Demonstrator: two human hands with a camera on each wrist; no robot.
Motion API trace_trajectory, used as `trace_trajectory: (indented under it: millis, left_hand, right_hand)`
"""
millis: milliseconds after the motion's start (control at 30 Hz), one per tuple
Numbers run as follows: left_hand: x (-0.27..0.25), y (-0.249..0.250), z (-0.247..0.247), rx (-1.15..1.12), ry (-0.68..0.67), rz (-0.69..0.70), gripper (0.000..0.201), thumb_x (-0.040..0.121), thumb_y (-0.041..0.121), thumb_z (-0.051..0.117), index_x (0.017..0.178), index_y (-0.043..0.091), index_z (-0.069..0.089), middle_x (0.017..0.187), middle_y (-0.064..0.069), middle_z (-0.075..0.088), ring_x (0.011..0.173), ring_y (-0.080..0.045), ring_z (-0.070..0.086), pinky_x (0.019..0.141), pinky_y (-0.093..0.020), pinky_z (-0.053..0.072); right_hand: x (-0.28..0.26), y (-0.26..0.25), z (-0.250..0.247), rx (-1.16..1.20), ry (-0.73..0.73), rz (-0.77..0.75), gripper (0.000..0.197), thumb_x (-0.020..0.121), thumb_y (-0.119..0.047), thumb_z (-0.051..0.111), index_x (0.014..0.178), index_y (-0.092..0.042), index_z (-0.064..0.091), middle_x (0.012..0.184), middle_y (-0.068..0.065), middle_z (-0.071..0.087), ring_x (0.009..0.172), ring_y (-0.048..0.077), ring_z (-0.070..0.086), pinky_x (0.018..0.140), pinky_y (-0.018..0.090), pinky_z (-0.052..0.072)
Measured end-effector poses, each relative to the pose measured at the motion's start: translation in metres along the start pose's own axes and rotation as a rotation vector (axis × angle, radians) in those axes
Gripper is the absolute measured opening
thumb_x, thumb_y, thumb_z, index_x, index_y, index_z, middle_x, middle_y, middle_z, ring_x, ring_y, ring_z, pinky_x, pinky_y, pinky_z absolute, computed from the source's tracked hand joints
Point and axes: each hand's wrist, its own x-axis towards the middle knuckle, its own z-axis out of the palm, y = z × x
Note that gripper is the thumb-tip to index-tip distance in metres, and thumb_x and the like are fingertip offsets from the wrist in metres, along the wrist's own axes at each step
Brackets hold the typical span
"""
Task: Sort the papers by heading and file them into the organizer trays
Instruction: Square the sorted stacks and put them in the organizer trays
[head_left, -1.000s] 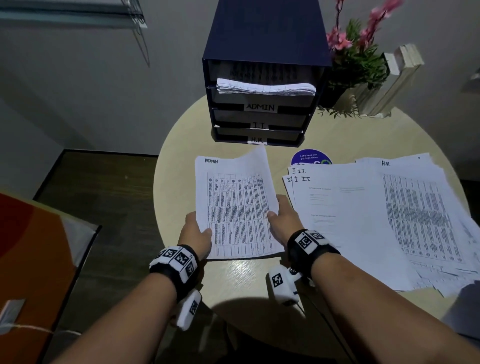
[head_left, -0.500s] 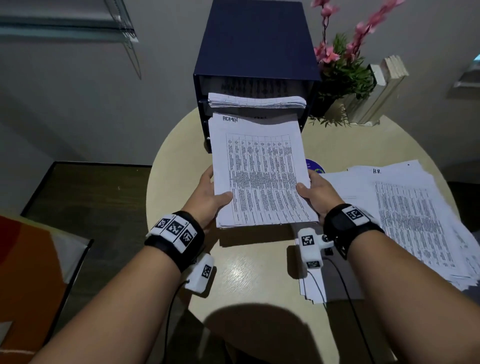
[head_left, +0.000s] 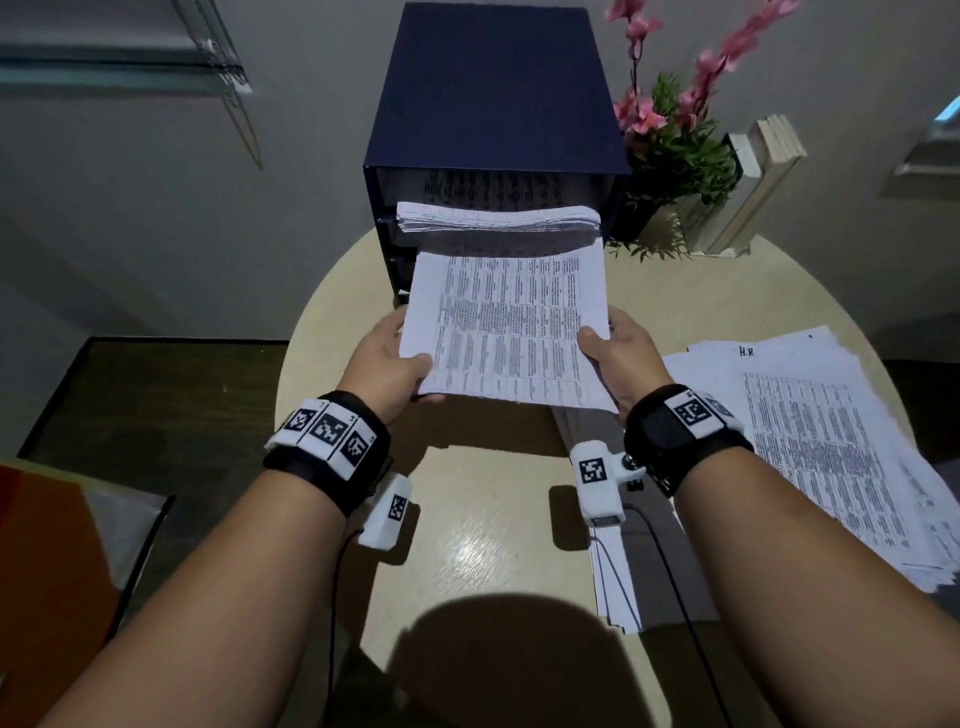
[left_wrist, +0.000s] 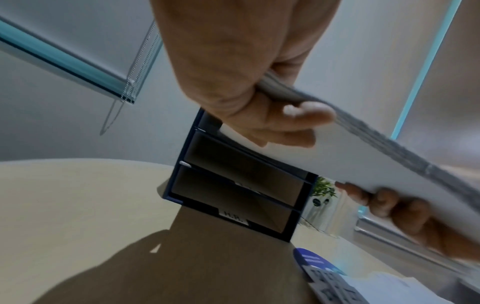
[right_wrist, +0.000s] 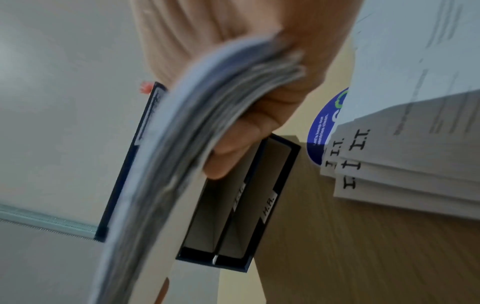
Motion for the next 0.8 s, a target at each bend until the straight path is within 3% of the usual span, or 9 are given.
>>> trace_trajectory:
  millis: [133,200,267,367,467,567,633,700,800]
  left_hand:
    - [0.012,-0.001,-0.019,0.037,0.169,0.068,0.058,0.092,-0.008,0.050,0.140,0.024,0.047,0.123,0.000,0.066,0.100,-0.019,0.071,0.076,-0.042,0.061]
    - [0.018,-0.005,-0.023,0.035,0.178,0.070,0.057,0.092,-0.008,0.051,0.139,0.025,0.049,0.124,0.000,0.067,0.104,-0.019,0.070,0.084,-0.046,0.059]
    - [0.026,-0.005,-0.019,0.034,0.150,0.074,0.056,0.091,-0.008,0.051,0.138,0.024,0.050,0.124,0.000,0.067,0.109,-0.019,0.068,0.092,-0.048,0.056]
    - [0.041,0.004,-0.003,0.043,0.130,0.106,0.052,0.091,-0.005,0.051,0.132,0.027,0.054,0.123,0.001,0.068,0.110,-0.017,0.067,0.092,-0.043,0.056]
    - [0.058,0.011,0.010,0.057,0.189,0.114,0.040,0.096,0.005,0.052,0.134,0.019,0.054,0.119,0.000,0.068,0.105,-0.016,0.067,0.088,-0.034,0.057]
    - [0.070,0.007,0.012,-0.003,0.159,-0.045,0.034,0.098,0.008,0.051,0.131,0.013,0.053,0.115,-0.009,0.068,0.085,-0.018,0.071,0.061,-0.027,0.058]
    - [0.072,0.007,0.011,0.025,0.146,-0.091,0.038,0.094,0.000,0.049,0.130,0.011,0.055,0.104,-0.011,0.069,0.061,-0.016,0.064,0.050,-0.022,0.051]
    - [0.074,0.007,0.010,0.009,0.200,-0.038,0.044,0.093,-0.004,0.052,0.135,0.011,0.051,0.100,-0.012,0.068,0.054,-0.013,0.062,0.051,-0.021,0.052]
    - [0.077,0.006,0.010,-0.071,0.341,0.063,0.040,0.094,0.001,0.059,0.129,0.017,0.049,0.101,-0.009,0.065,0.070,-0.014,0.072,0.069,-0.024,0.059]
  right_hand:
    - [-0.010,-0.013,0.013,0.018,-0.165,0.053,0.019,0.104,-0.019,0.045,0.120,-0.021,0.057,0.108,0.006,0.072,0.079,0.021,0.072,0.052,0.025,0.055]
    - [-0.012,-0.019,0.017,0.034,-0.230,0.059,0.019,0.105,-0.014,0.042,0.115,-0.025,0.055,0.102,0.008,0.073,0.070,0.027,0.071,0.044,0.024,0.052]
    - [-0.008,-0.022,0.017,0.047,-0.154,0.041,0.024,0.104,-0.008,0.040,0.122,-0.020,0.051,0.102,0.010,0.072,0.062,0.028,0.068,0.041,0.024,0.049]
    - [0.005,-0.023,0.014,0.107,-0.008,0.029,0.027,0.103,-0.006,0.038,0.126,-0.015,0.050,0.104,0.016,0.070,0.054,0.024,0.065,0.041,0.023,0.049]
    - [0.015,-0.026,0.011,0.203,0.015,0.043,0.027,0.106,-0.014,0.038,0.131,-0.016,0.048,0.107,0.010,0.069,0.059,0.022,0.065,0.047,0.024,0.054]
    - [0.023,-0.026,0.011,0.140,0.010,0.045,0.035,0.104,-0.017,0.042,0.139,-0.015,0.043,0.111,0.003,0.064,0.050,0.012,0.054,0.042,0.022,0.043]
    - [0.029,-0.020,0.013,0.045,0.110,-0.003,0.036,0.099,-0.009,0.046,0.135,-0.014,0.046,0.097,0.004,0.065,0.045,0.010,0.050,0.042,0.025,0.041]
    - [0.032,-0.015,0.017,0.048,0.253,-0.040,0.034,0.096,-0.005,0.046,0.127,-0.017,0.047,0.081,0.003,0.062,0.044,0.012,0.053,0.053,0.031,0.051]
    - [0.034,-0.015,0.022,0.130,0.323,-0.080,0.026,0.094,0.002,0.043,0.112,-0.017,0.050,0.094,0.008,0.063,0.061,0.015,0.069,0.068,0.029,0.056]
